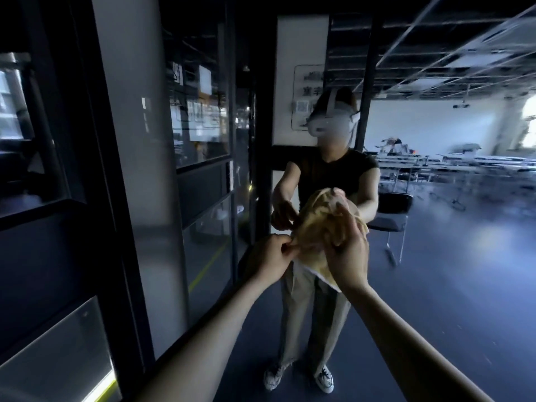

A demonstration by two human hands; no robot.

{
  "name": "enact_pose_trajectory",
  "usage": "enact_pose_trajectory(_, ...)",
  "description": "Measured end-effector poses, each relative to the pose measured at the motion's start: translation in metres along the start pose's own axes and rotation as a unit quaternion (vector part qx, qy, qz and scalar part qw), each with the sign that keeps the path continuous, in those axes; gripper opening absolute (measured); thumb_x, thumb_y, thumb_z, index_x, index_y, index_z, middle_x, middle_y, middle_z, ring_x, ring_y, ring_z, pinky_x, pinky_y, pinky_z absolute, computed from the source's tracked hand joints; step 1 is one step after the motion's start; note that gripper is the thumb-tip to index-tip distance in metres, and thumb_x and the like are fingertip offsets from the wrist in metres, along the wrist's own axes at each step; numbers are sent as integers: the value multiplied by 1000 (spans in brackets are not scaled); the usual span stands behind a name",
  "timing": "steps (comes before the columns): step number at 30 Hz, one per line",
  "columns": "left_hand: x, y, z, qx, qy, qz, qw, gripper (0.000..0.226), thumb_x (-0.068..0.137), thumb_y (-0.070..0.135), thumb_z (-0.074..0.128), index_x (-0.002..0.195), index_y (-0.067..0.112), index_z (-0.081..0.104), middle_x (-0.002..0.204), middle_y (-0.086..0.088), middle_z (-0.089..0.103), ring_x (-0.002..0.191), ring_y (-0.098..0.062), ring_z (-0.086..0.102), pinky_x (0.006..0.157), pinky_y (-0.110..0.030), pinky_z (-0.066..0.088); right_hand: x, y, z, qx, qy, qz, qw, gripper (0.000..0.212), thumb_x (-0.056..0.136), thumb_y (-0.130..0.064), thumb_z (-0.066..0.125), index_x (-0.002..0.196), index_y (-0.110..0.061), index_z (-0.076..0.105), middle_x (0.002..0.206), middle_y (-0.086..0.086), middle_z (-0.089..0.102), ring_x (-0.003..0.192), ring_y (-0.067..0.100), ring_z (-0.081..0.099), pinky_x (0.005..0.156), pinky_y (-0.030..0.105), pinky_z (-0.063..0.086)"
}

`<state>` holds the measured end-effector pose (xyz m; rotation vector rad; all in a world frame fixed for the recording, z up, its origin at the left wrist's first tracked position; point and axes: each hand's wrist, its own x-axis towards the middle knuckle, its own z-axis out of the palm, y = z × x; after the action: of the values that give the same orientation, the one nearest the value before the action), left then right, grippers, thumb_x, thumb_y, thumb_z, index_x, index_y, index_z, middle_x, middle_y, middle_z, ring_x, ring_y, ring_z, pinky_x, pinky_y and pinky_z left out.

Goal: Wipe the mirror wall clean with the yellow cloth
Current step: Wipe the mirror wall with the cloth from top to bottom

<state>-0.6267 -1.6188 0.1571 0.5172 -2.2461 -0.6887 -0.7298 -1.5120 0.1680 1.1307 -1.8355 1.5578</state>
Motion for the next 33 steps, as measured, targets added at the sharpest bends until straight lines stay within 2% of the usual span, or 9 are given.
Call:
enact_pose_trajectory(3,7,-12,-5,-2,5,22,1000,17,87,27,64,81,12,70,74,5,66,67,-9,58,51,-11,32,4,21,22,-152,-94,-102,979,111,70,-53,70,152,-13,7,153,8,29,134,21,27,111,40,23)
enact_pose_trajectory(6,8,-34,-16,4,15,39,999,20,84,27,68,96,11,72,89,6,69,78,-5,59,60,-4,35,1,37,45,-199,-84,-106,971,104,80,-36,67,150,-20,-8,156,9,20,140,21,15,115,42,8)
enact_pose_trajectory(9,6,-69,-31,22,36,43,998,17,85,19,68,99,11,71,96,4,70,80,-4,60,67,-3,38,-2,38,69,-231,-52,-89,967,84,82,-41,43,150,-19,-1,149,16,33,135,30,19,111,49,0)
enact_pose_trajectory(11,3,-97,-41,35,55,32,997,15,85,18,67,100,13,69,91,3,69,79,-7,62,70,-16,47,-9,37,88,-253,-60,-84,962,77,84,-46,39,150,-18,10,143,13,38,126,33,26,108,55,14)
enact_pose_trajectory(13,-4,-123,-51,49,63,10,997,17,85,18,66,102,15,65,84,6,65,76,-10,62,69,-26,50,-28,37,108,-295,-89,-150,939,70,85,-46,39,147,-21,23,130,5,48,110,30,37,95,53,37)
enact_pose_trajectory(16,-17,-154,-70,63,55,-13,996,20,86,19,64,105,15,60,83,7,59,79,-13,59,71,-26,46,-62,52,133,-340,-161,-290,880,64,78,-39,39,140,-24,33,111,-4,65,93,20,46,83,44,33)
enact_pose_trajectory(25,-8,-212,-126,68,90,6,994,22,90,13,57,111,10,57,102,-3,64,91,-17,61,76,-28,47,14,-42,205,-320,-105,-358,871,69,79,-23,44,146,-22,27,115,-2,62,108,21,41,100,39,26)
enact_pose_trajectory(30,-3,-237,-121,-7,136,-93,986,22,94,11,51,115,4,52,108,-13,61,99,-25,60,78,-29,45,7,-61,240,-327,-89,-366,866,73,80,-32,51,147,-19,24,116,1,61,109,24,42,101,40,25)
enact_pose_trajectory(33,-10,-238,-109,-22,61,-99,993,26,98,10,42,122,6,52,106,-17,63,97,-31,61,66,-20,36,-19,-40,263,-364,-145,-452,802,63,81,-41,56,140,-20,43,113,-1,65,102,24,51,94,43,38)
